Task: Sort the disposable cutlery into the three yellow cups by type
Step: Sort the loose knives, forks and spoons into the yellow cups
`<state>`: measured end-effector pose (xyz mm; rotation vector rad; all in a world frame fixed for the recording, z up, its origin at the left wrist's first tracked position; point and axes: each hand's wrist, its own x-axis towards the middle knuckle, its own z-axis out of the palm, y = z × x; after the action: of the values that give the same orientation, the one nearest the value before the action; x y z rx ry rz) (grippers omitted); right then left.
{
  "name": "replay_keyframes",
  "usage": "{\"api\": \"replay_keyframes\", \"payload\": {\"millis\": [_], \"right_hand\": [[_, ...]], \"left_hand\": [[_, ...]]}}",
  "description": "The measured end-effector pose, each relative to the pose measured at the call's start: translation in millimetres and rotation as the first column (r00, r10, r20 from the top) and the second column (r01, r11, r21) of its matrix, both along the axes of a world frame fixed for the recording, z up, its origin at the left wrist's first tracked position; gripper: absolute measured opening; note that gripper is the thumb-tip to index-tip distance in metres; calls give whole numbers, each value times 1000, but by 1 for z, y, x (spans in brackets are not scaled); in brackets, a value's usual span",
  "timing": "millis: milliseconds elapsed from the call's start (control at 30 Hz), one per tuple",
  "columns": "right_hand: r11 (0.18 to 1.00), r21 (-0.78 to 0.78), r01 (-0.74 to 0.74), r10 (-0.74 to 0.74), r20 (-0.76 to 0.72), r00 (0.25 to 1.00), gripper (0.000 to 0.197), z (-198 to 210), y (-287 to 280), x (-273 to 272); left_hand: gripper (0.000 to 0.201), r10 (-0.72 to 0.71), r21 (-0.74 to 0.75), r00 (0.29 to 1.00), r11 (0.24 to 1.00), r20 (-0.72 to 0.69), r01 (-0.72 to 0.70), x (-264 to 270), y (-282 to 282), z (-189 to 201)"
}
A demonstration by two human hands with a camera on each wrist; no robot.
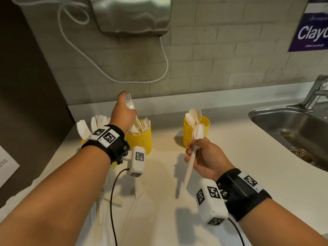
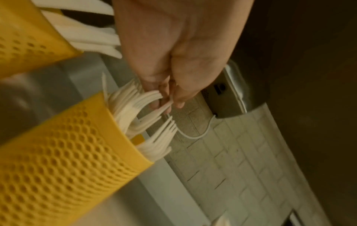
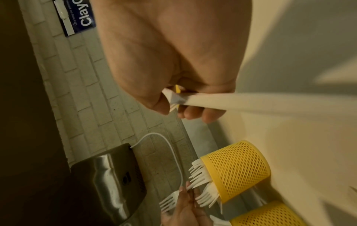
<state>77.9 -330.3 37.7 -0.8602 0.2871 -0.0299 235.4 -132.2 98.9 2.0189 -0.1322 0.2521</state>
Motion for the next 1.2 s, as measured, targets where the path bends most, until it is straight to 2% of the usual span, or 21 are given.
{"api": "replay_keyframes", "payload": {"millis": [33, 100, 167, 233, 300, 367, 400, 467, 500, 567, 633, 733, 800, 933, 1067, 1200], "right_hand": [[1000, -13, -13, 13, 15, 1000, 25, 1, 1, 0], [999, -34, -40, 42, 45, 998, 32, 2, 3, 1], [997, -29, -73, 75, 62, 995, 30, 2, 4, 1], [994, -40, -105, 107, 67, 992, 24, 3, 5, 1], [991, -64, -120, 124, 64, 990, 19, 4, 5, 1], [989, -70, -133, 137, 61, 989, 18, 4, 8, 3], [988, -70, -140, 144, 59, 988, 18, 4, 9, 5], [984, -86, -158, 163, 55, 985, 18, 5, 15, 7], [980, -100, -170, 177, 58, 983, 18, 6, 18, 8], [971, -131, -199, 209, 71, 975, 20, 7, 23, 9], [955, -192, -225, 245, 87, 966, 25, 9, 28, 8], [918, -316, -239, 275, 73, 959, 32, 10, 33, 6], [894, -374, -245, 284, 51, 957, 29, 11, 37, 4], [901, -330, -281, 316, 57, 947, 23, 16, 41, 5], [901, -318, -297, 332, 63, 941, 29, 22, 45, 11], [879, -330, -343, 378, 46, 925, 35, 29, 49, 14]], "left_hand": [[54, -29, 142, 998, 990, 56, 21, 1, 1, -2], [32, -117, 438, 989, 896, 91, 65, -2, 1, -4], [26, -144, 539, 987, 838, 65, 87, -7, -2, -5], [33, -121, 478, 988, 876, 91, 63, -17, -3, 2], [43, -55, 344, 977, 939, 208, -20, -34, -5, 10], [42, -33, 257, 959, 966, 280, -42, -56, -12, 12], [40, -61, 225, 966, 974, 251, 3, -66, -18, 9], [39, -183, 94, 981, 980, 58, 177, -83, -32, -4], [42, -255, -5, 966, 967, -36, 255, -89, -38, -11], [49, -339, -139, 933, 936, -124, 322, -97, -47, -20], [49, -361, -173, 925, 925, -115, 339, -102, -50, -26], [38, -346, -101, 936, 936, -65, 338, -107, -50, -33], [31, -318, -81, 945, 947, -72, 312, -106, -47, -36], [32, -317, -182, 943, 938, -102, 296, -105, -38, -33], [31, -368, -260, 921, 909, -128, 327, -105, -28, -24], [52, -476, -368, 860, 844, -181, 390, -103, -15, -11]]}}
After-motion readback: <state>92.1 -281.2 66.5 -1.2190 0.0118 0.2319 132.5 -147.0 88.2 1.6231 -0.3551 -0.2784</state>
